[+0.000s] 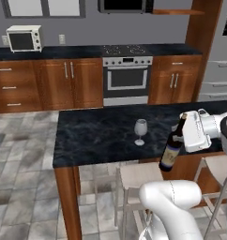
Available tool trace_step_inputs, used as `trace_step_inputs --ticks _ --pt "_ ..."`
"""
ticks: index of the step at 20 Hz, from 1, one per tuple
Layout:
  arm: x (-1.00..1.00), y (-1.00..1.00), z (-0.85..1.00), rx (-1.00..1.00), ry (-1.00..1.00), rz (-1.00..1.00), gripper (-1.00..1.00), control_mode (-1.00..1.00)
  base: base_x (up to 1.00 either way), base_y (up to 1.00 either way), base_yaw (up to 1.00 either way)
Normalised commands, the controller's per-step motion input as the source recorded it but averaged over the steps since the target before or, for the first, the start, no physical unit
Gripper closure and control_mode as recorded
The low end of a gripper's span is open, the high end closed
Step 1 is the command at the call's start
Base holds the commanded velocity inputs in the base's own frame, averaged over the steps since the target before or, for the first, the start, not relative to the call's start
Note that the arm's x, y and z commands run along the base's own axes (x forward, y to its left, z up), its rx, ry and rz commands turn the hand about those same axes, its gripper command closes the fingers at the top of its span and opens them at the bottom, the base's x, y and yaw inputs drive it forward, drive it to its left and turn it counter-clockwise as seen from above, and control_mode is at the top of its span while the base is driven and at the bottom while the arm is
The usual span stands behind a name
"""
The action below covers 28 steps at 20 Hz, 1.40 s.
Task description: There is a wine glass and glass cup on the dining counter. Place the wine bottle next to the wine glass and the juice bottle next to the glass cup.
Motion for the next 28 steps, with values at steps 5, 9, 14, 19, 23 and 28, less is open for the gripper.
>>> trace_step_inputs --ticks 5,9,14,19,23,28 --pt "0.0 0.0 0.0 0.0 0.0 0.0 1.0 1.0 0.53 0.26 -0.05" --pt "0.0 0.0 0.0 0.0 0.0 0.0 1.0 1.0 0.55 0.21 -0.02" --pt "0.0 0.0 0.0 0.0 0.0 0.0 1.0 1.0 0.3 0.17 0.0" --pt "0.0 0.0 0.0 0.0 0.0 0.0 1.0 1.0 0.0 0.01 0.0" --pt "0.0 0.0 0.0 0.0 0.0 0.0 1.0 1.0 0.0 0.0 0.0" --pt "0.0 0.0 0.0 0.0 0.0 0.0 1.0 1.0 0.0 0.0 0.0"
